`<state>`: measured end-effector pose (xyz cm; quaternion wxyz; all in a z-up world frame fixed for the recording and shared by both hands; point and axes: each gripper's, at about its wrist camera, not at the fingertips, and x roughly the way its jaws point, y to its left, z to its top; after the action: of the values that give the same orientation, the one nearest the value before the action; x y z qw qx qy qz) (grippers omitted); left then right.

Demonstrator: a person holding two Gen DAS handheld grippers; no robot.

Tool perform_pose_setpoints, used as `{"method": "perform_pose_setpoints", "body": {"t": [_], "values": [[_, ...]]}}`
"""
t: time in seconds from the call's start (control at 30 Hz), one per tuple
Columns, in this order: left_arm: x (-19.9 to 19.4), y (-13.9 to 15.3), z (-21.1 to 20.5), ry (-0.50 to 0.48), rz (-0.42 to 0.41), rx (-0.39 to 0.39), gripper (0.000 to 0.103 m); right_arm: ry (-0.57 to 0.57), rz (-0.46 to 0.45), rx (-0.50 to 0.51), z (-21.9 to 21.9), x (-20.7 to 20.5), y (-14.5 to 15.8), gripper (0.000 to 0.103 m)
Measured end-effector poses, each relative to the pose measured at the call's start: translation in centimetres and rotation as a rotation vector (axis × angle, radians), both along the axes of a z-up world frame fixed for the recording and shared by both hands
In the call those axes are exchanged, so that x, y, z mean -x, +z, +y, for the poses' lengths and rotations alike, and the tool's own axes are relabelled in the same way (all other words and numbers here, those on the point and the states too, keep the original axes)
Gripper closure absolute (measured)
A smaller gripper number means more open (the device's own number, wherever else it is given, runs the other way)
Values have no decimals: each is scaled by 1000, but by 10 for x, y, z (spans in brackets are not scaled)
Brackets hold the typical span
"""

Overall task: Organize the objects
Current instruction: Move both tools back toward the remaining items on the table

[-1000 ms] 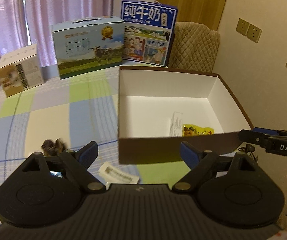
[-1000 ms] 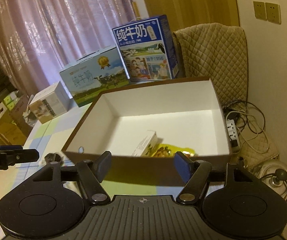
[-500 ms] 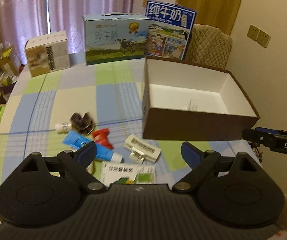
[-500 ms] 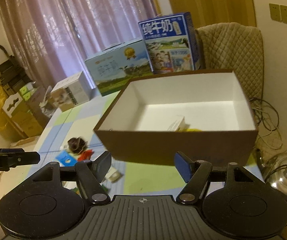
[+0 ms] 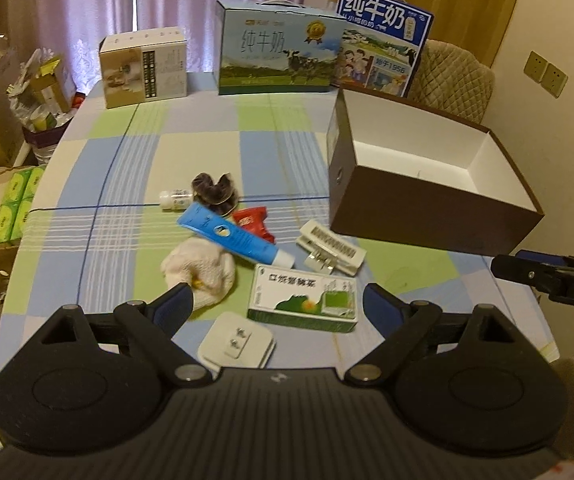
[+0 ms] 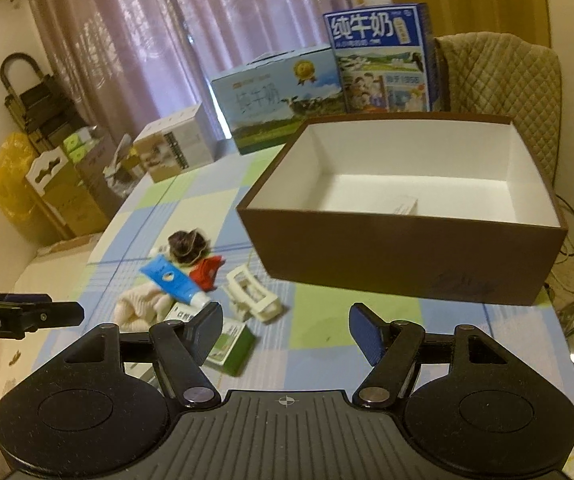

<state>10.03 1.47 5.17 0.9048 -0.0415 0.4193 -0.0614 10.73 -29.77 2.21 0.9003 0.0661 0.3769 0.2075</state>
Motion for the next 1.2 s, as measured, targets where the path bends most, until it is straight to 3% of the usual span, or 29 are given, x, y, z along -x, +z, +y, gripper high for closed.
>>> {"method": "perform_pose_setpoints", "body": {"t": [0.47,0.7,1.2], "values": [[12,-49,15,61,92,-50,14,140,41,88,49,5,-43,36],[4,-75,9,20,102,-64,14,167,77,105,63,-5,-67,36],[-33,-129,-1,-73,133,-169,18,182,90,119,75,-35,-87,36]]}}
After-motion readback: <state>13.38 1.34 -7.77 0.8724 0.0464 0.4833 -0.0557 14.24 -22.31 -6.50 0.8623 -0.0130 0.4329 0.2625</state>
